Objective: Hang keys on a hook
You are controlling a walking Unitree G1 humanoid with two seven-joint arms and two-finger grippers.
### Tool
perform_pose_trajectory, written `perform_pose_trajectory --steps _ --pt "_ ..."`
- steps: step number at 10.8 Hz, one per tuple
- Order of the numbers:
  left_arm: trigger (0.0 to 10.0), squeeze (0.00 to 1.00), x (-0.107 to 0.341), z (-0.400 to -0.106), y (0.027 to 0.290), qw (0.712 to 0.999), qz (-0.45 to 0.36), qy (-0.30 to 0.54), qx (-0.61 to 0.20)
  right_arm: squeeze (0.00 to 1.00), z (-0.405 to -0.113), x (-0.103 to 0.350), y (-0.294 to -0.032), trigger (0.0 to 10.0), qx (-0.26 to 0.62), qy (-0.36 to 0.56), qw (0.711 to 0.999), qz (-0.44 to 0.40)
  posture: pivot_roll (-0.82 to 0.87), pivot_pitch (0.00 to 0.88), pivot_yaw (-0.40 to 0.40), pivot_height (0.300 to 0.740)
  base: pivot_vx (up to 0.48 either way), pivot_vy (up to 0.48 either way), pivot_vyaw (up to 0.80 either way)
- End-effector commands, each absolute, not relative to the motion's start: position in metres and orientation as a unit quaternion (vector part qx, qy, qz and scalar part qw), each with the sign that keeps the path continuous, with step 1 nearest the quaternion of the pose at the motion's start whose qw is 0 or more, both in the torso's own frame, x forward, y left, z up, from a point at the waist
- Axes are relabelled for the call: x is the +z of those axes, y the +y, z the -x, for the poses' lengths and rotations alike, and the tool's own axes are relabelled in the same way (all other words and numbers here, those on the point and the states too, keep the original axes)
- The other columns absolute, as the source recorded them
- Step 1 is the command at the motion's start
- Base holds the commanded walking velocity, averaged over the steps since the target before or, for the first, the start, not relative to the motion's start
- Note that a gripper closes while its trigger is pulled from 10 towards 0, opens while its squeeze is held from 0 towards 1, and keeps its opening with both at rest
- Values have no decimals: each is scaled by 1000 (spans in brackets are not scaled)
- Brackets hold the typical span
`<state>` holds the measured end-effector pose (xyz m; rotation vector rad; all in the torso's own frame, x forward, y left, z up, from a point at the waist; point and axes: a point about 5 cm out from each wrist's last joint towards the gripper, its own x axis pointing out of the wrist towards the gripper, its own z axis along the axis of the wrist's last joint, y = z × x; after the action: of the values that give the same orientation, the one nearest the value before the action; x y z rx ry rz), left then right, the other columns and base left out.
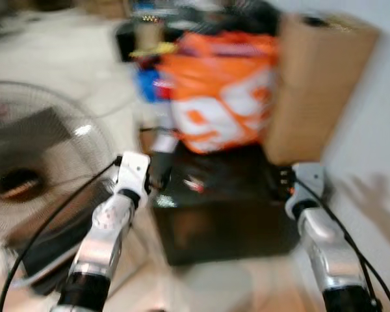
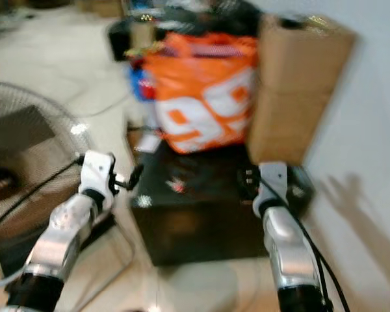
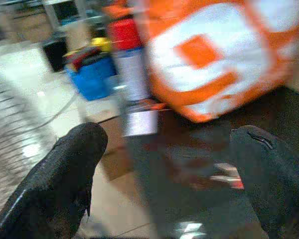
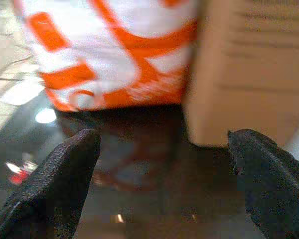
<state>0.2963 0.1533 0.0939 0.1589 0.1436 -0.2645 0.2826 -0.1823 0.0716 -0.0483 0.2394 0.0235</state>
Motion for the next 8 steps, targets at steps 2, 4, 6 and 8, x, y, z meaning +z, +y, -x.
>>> perform_pose_trajectory --steps 2,4,6,8 --pt "10000 416 96 -298 164 987 -87 71 -118 1000 -286 73 -177 10000 11 118 993 27 -21 0 46 740 375 0 328" --pt "10000 416 96 -299 162 987 -87 70 -119 1000 -287 73 -179 10000 12 118 993 28 -22 0 46 740 373 0 0" --pt "10000 412 96 -299 162 987 -87 70 -119 1000 -289 72 -179 10000 28 126 991 39 -8 0 33 740 375 0 0" --pt "10000 396 94 -298 166 985 -103 75 -116 1000 -292 69 -176 10000 40 136 989 46 -3 0 23 740 156 0 0"
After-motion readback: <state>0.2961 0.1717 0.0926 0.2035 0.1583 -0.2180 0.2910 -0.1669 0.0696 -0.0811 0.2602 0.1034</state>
